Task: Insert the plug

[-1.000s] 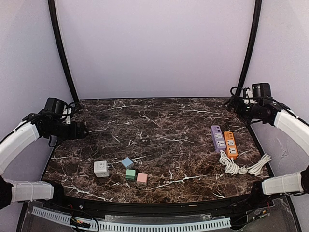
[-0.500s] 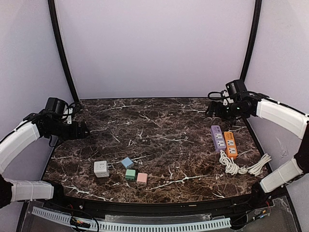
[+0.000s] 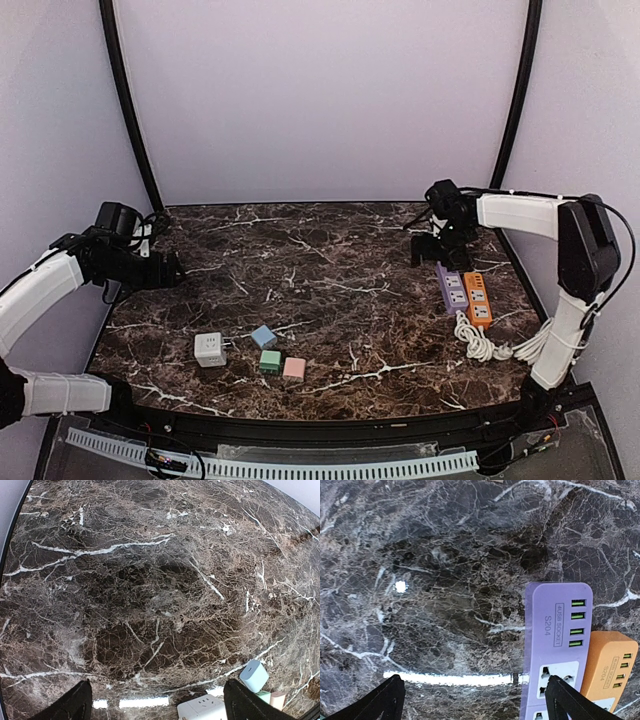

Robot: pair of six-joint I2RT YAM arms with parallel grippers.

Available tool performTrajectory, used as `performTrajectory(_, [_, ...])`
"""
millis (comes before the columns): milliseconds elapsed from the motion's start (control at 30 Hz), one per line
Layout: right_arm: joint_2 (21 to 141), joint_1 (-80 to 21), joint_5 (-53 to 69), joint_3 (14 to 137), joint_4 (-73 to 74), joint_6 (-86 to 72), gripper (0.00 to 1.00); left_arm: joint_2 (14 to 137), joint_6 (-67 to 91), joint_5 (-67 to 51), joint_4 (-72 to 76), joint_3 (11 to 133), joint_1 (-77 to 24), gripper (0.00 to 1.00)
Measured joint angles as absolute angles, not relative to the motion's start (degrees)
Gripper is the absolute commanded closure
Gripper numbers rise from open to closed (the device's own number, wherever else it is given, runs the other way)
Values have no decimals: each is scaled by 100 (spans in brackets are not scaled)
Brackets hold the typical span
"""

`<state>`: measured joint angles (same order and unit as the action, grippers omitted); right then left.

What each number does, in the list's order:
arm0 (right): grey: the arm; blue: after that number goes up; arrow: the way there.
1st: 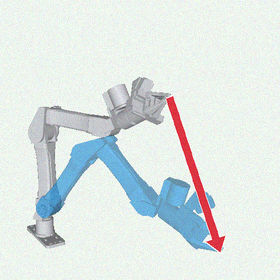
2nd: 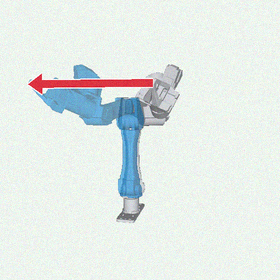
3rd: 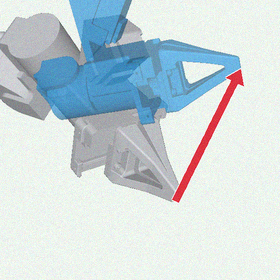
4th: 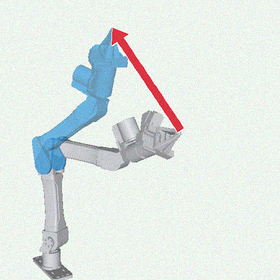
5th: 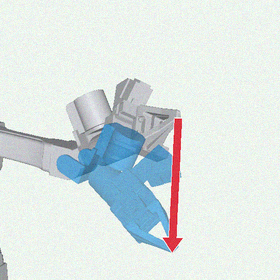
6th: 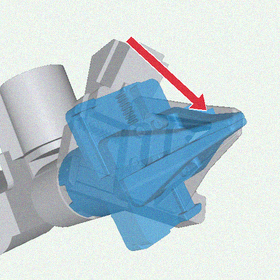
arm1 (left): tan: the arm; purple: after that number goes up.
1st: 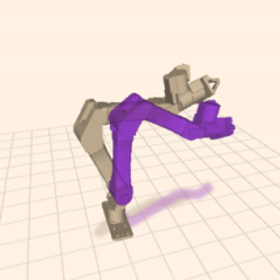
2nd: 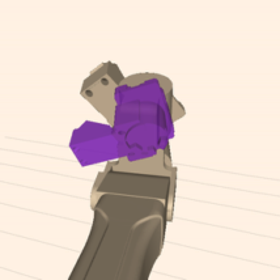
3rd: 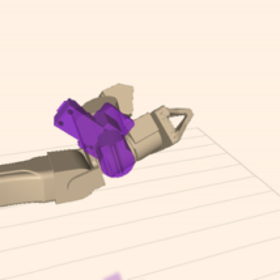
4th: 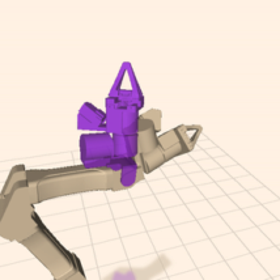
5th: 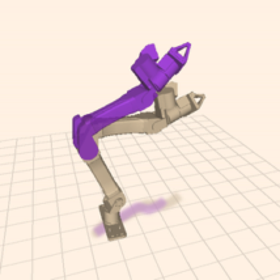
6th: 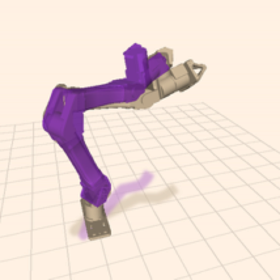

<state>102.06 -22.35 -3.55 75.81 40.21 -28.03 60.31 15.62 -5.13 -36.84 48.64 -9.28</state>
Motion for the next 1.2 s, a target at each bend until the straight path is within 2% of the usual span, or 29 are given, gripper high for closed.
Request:
performTrajectory(200, [10711, -2206, -530, 7789, 4292, -2689, 2, 6031, 1562, -534, -3682, 4864, -954, 10])
performTrajectory(967, [10995, -1772, -725, 7714, 4386, -2432, 4, 6224, 1542, -648, -3673, 4864, -989, 12])
performTrajectory(1200, [11000, -1772, -738, 7609, 4379, -2401, 12, 6226, 1542, -648, -3673, 4864, -991, 12])
